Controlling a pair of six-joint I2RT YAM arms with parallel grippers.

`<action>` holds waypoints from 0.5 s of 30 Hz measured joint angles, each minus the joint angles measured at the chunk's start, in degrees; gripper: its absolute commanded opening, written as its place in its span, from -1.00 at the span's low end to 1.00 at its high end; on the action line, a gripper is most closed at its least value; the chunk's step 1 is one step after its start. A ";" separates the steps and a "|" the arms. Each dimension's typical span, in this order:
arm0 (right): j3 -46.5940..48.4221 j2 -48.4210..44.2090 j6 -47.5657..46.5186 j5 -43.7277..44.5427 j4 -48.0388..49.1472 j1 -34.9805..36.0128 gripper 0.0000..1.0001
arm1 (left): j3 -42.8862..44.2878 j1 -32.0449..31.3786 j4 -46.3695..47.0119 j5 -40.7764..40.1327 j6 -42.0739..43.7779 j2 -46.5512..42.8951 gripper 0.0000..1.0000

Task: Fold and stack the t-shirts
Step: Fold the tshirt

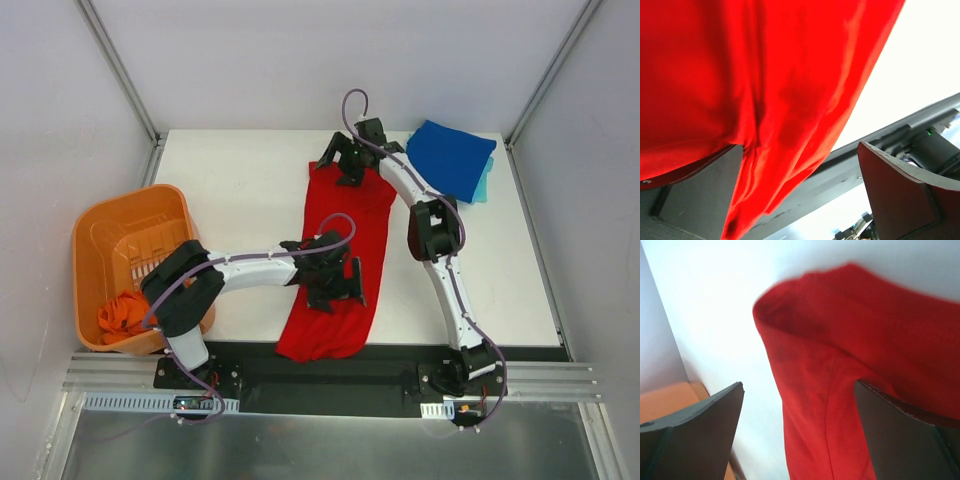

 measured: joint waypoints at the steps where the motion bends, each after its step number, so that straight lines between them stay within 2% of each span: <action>1: 0.55 0.57 0.42 0.42 1.38 0.04 0.93 | 0.52 -0.90 0.66 0.00 -0.59 0.52 0.99; 6: 1.20 1.27 0.70 0.59 3.52 0.04 0.93 | 0.83 -4.61 1.60 -1.99 -2.32 -0.50 0.99; 10: 0.79 -0.81 -2.64 0.09 1.70 -0.02 0.93 | -1.01 -4.87 0.68 -5.68 -1.53 -8.87 0.98; 13: -2.32 -7.21 -6.38 -1.16 -1.33 -0.35 0.93 | -1.29 -4.04 0.74 -9.35 0.92 -17.38 0.99; 15: -9.42 -16.39 -9.16 -1.51 -3.37 -0.74 0.93 | -1.29 -2.08 0.94 -9.44 2.71 -21.75 0.99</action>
